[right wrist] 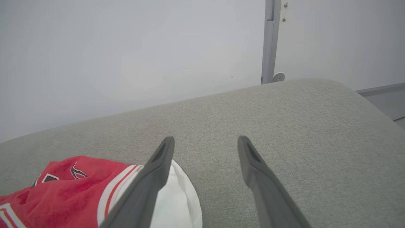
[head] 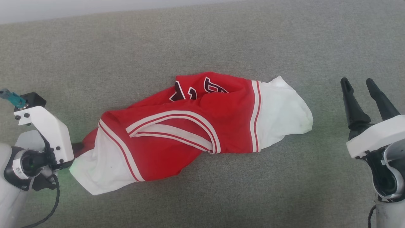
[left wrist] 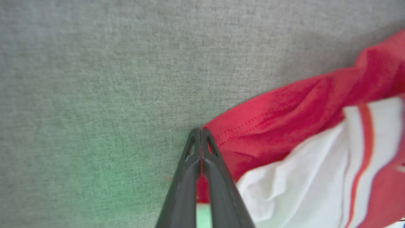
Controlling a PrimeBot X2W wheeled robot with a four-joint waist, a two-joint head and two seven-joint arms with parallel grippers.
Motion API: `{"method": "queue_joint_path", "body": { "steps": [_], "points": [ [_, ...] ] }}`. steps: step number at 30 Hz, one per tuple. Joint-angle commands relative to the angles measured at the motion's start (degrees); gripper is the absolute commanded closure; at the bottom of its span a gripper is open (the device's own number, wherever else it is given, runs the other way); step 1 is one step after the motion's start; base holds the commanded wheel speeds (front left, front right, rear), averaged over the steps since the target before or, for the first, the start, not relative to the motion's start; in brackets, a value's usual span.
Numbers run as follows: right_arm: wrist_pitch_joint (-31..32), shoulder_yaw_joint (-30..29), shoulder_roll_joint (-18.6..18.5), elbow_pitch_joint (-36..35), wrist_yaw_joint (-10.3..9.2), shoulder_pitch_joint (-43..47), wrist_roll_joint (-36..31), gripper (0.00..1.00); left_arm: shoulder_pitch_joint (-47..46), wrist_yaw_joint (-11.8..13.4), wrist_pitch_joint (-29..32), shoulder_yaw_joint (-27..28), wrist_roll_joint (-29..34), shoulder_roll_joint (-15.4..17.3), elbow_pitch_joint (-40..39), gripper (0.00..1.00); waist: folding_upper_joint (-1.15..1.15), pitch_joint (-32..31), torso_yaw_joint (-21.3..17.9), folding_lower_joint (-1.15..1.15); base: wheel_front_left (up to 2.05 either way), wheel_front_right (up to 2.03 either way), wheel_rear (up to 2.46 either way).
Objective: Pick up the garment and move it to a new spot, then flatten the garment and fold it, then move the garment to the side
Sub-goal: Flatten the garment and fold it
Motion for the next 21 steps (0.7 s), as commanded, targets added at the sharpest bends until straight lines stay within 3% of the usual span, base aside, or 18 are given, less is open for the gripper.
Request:
{"method": "queue_joint_path", "body": {
  "steps": [1,13,21],
  "points": [
    [-0.3,-0.1,0.0,-0.1,-0.04,-0.2,0.1,0.0,1.1,-0.5,0.5,-1.1,-1.0,-1.2,0.9,1.0,-0.01,0.1,0.1,0.0,0.0,0.0,0.0],
    [-0.7,-0.3,0.1,-0.1,-0.04,-0.7,0.4,0.0,-4.7,-1.0,-2.7,1.2,1.4,1.2,-1.9,1.0,-0.01,0.8,0.4,0.0,0.0,0.0,0.0],
    [-0.6,-0.3,0.0,0.0,-0.04,-1.1,0.5,0.0,-10.9,-4.3,-7.2,0.2,6.1,2.1,-1.6,1.0,-0.01,1.6,0.2,0.0,0.0,0.0,0.0]
  ]
}}
